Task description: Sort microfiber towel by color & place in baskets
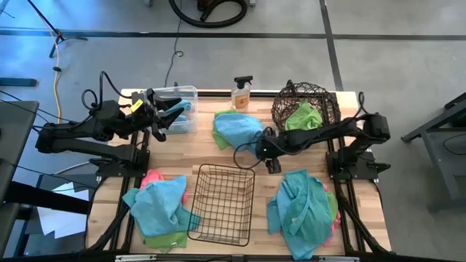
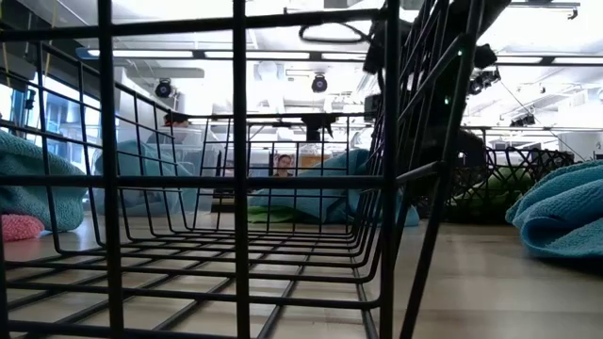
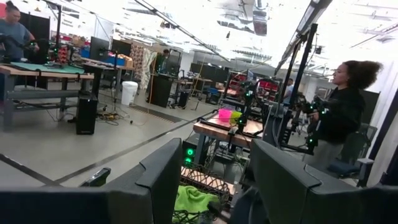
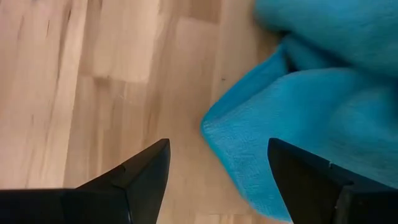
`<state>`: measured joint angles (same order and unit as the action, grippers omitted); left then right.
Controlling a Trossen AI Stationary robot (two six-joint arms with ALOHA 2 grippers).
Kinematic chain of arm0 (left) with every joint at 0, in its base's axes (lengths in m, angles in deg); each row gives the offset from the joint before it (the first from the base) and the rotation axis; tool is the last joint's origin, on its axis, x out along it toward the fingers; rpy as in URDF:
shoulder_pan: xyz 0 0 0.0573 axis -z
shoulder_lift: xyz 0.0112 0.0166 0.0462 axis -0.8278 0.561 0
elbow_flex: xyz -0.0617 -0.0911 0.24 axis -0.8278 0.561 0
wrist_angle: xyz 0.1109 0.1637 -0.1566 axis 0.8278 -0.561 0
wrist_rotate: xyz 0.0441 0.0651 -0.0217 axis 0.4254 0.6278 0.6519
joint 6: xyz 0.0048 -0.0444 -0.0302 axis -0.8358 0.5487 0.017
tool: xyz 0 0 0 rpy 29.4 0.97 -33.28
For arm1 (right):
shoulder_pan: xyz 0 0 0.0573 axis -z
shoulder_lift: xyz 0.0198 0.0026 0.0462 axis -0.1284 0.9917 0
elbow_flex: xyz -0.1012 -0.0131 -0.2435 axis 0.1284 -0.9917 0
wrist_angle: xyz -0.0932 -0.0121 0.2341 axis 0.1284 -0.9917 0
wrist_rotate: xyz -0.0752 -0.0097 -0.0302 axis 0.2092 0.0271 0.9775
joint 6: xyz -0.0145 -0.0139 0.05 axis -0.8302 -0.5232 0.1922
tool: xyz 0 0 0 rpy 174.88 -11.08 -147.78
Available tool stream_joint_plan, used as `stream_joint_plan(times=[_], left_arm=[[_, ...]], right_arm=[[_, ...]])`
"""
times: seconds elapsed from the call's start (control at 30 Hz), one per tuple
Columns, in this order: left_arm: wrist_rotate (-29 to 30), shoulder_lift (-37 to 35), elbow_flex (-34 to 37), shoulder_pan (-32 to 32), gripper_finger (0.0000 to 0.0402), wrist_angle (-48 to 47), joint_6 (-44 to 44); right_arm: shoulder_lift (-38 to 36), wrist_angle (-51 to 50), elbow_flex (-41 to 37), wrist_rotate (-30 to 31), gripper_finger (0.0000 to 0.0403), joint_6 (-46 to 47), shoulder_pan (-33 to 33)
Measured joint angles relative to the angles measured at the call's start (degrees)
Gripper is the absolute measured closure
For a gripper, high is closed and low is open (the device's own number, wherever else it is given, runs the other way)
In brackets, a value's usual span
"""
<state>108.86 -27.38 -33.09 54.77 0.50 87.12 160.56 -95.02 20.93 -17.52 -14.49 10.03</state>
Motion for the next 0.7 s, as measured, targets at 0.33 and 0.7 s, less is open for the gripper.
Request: stream_joint_plan(times=[0.33, 0.7], left_arm=[[0.0, 0.0, 0.0, 0.0, 0.0222, 0.0, 0.0], [0.0, 0.0, 0.0, 0.0, 0.0222, 0.0, 1.5]], right_arm=[[5.2, 4.6, 0.0, 1.1, 0.0138, -2.4, 2.7], [6.5, 4.5, 0.1, -2.1, 0.0296, 0.3, 3.3]])
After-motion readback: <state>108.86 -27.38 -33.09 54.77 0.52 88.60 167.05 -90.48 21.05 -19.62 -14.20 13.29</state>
